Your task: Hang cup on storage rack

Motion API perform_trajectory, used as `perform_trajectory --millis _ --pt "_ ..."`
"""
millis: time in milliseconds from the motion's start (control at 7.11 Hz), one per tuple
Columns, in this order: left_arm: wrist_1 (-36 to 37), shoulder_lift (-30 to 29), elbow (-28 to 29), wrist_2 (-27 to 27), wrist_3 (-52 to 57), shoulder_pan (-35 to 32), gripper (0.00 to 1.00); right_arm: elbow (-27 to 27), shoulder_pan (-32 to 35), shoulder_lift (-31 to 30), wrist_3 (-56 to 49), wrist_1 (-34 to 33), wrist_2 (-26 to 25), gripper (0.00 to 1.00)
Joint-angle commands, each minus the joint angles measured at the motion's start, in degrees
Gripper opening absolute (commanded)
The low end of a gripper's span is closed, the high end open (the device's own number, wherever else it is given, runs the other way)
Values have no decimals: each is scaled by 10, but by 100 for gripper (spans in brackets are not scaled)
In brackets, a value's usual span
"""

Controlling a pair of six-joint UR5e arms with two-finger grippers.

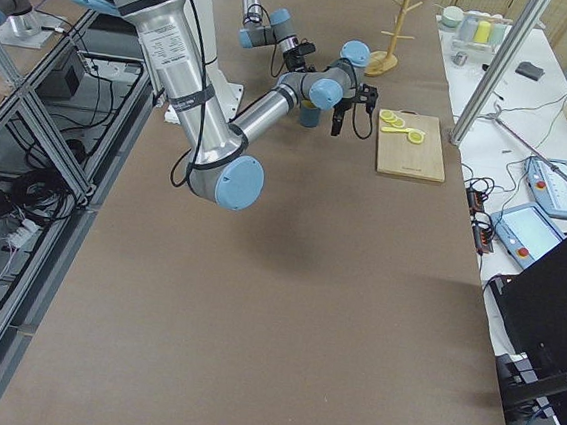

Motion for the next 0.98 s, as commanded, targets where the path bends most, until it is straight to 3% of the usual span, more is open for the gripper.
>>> perform_trajectory --millis 0,422,844 --pt "-38 -7 29 38 11 20 93 0 0 -4 -1 0 -1 100" --pt "-43 -13 47 37 10 26 77 17 16 -23 -1 0 5 100" --pt "-42 -28 59 37 10 26 69 41 41 -51 -2 0 29 100"
